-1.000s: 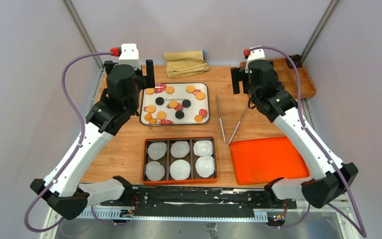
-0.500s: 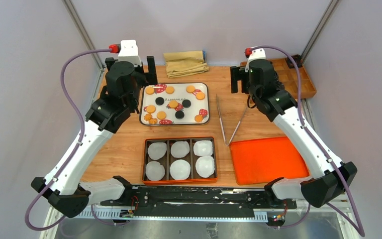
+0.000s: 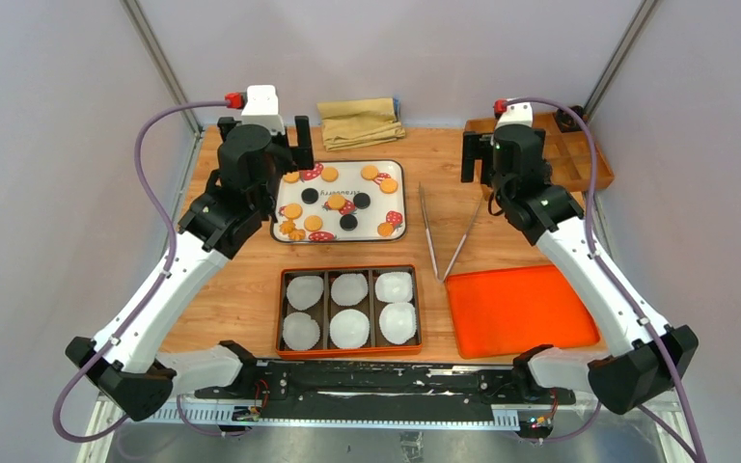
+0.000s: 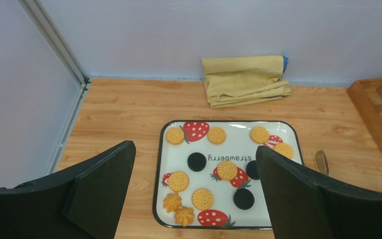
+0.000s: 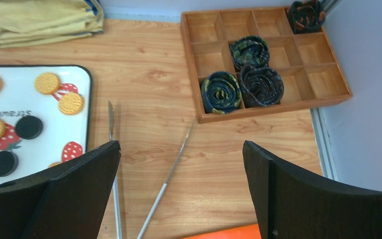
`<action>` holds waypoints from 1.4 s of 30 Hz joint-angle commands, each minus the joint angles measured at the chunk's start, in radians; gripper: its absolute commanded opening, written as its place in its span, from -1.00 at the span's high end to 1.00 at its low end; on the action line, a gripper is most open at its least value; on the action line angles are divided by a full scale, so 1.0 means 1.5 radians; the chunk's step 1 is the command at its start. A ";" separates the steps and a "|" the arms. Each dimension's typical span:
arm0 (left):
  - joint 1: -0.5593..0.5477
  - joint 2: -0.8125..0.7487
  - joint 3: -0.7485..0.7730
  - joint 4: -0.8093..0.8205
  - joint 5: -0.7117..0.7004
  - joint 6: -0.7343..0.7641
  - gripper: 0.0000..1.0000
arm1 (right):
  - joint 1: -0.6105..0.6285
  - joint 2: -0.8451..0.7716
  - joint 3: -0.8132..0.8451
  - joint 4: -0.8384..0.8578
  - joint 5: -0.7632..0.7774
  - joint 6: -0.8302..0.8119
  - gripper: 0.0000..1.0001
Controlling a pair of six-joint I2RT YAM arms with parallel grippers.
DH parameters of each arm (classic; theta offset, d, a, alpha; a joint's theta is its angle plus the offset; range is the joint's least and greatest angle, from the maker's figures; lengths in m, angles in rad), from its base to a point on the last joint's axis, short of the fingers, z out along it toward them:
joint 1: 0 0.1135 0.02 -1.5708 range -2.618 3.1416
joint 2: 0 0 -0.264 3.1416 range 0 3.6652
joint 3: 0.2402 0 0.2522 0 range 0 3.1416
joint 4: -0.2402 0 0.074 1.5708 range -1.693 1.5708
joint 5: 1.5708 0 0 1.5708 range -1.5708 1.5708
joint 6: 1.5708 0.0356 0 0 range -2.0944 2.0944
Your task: Pack the cookies
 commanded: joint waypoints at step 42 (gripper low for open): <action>0.216 0.200 0.023 0.007 0.363 -0.191 -0.98 | -0.043 0.255 0.022 -0.150 -0.249 0.125 -0.89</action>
